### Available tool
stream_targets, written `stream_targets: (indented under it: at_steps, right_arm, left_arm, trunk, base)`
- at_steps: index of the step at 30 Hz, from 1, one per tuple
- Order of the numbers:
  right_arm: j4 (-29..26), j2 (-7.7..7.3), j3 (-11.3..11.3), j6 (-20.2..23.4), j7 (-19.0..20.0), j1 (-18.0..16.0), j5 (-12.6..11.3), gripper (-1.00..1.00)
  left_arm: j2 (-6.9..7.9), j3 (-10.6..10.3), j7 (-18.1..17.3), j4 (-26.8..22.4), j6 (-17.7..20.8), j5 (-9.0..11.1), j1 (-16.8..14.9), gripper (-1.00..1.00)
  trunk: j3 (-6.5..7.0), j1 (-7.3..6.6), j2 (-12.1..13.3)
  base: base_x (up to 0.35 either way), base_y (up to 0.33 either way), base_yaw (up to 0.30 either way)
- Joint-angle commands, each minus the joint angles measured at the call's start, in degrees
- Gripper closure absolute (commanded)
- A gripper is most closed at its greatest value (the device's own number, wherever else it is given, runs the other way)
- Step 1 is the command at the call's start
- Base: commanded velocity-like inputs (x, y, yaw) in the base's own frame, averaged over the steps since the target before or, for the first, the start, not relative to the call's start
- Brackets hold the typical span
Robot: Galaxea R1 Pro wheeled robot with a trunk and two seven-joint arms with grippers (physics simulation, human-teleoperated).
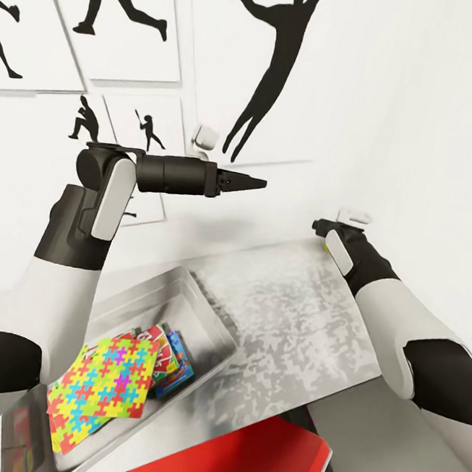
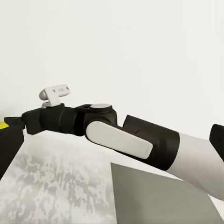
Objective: Put all the toys in the child's room - the three board games (two on the bed and one on the table), the two jigsaw puzzles on the table, and the tennis ball on the table - inside the toy box on the table in the child's room.
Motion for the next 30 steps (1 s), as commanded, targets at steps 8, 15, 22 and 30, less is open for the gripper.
stream_targets:
  at_steps: [8, 15, 22, 30]
  right_arm:
    - [-0.1, -0.09, 0.7, 0.4, -0.4, -1.5, -0.4, -1.0]
    - [-0.1, -0.09, 0.8, 0.6, -0.4, -2.5, -0.4, -1.0]
    - [-0.1, -0.09, 0.9, 0.6, -0.4, -3.0, -0.4, -1.0]
    - [-0.1, -0.09, 0.9, 0.7, -0.3, -3.4, -0.4, -1.0]
  left_arm:
    - [-0.03, 0.0, -0.2, 0.0, 0.2, -0.1, -0.1, -1.0]
    - [-0.1, 0.0, -0.2, -0.1, 0.2, -0.2, -0.1, -1.0]
    - [-0.2, 0.0, -0.2, -1.7, 0.2, -0.1, -0.1, -1.0]
    - [-0.35, 0.1, -0.2, -2.3, 0.2, -0.1, -0.1, -1.0]
  trunk:
    - [-0.86, 0.03, -0.1]
    - [-1.52, 0.03, -0.1]
    - [-2.18, 0.03, -0.1]
    - [-2.93, 0.03, -0.1]
  base:
    - [0.0, 0.0, 0.0]
    - [0.0, 0.0, 0.0]
    - [0.0, 0.0, 0.0]
    - [0.0, 0.0, 0.0]
